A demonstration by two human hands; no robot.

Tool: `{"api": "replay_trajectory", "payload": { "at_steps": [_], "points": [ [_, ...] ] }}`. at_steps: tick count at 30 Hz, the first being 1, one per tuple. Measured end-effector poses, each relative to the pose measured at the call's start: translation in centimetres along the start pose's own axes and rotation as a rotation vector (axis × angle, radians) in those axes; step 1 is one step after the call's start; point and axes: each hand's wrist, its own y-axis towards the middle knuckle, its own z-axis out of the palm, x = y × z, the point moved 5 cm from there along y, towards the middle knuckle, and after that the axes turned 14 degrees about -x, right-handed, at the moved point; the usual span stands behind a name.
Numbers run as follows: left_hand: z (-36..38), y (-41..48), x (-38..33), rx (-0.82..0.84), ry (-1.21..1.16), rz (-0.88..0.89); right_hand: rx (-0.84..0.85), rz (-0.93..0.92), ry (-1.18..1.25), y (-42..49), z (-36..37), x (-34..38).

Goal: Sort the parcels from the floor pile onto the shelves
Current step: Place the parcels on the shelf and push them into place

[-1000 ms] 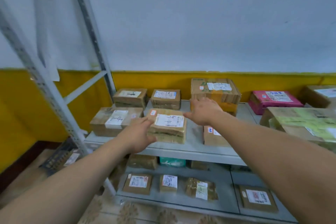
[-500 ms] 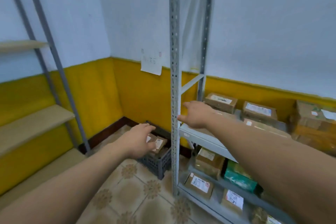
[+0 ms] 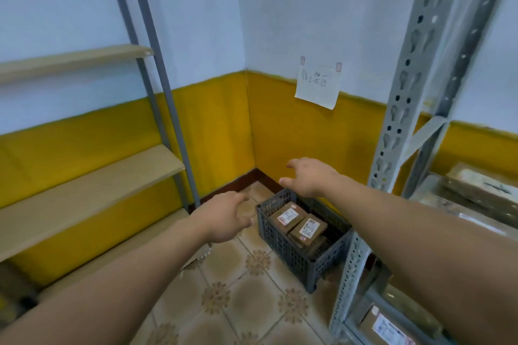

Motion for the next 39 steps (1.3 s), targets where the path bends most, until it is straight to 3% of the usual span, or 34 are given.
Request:
{"api": "replay_trajectory", "payload": {
  "at_steps": [10,27,34,39],
  "points": [
    [3.0,14.0,3.5,0.101,0.057,0.01,0.179,0.124,-0.008,12.5,7.4,-5.4],
    [17.1,44.9,9.1,0.514,0.08,0.435,0.351,0.72,0.136,27.0,19.9,-15.8],
    [26.6,52.9,8.6,0.666,0.006,0.396,0.33,0.872,0.234,31.4,25.2,-21.4],
    [34.3,58.8,9.7,0.709,-0.041,0.298,0.359,0.947,0.401,35.3,34.5,-26.1]
  ]
}}
